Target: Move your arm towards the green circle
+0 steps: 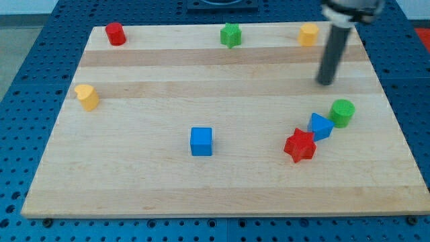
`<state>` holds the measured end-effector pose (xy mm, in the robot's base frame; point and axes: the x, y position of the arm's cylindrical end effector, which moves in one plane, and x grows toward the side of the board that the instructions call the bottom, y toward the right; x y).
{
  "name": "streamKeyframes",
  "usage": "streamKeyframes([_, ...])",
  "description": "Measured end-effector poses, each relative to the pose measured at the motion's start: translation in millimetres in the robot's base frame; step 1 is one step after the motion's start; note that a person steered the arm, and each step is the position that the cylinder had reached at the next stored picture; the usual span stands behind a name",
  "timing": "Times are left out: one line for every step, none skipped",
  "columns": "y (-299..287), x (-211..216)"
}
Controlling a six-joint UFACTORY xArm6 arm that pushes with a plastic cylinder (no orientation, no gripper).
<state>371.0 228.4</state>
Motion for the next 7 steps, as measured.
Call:
streamKeyframes([75.0,45.2])
streamKeyframes([73.6,93.8])
streamKeyframes([60.1,113.9])
streamKeyframes([60.1,116.6])
streamKeyframes([60.1,118.5])
streamKeyframes([59.5,130.3])
streamKeyframes([44.7,139.0])
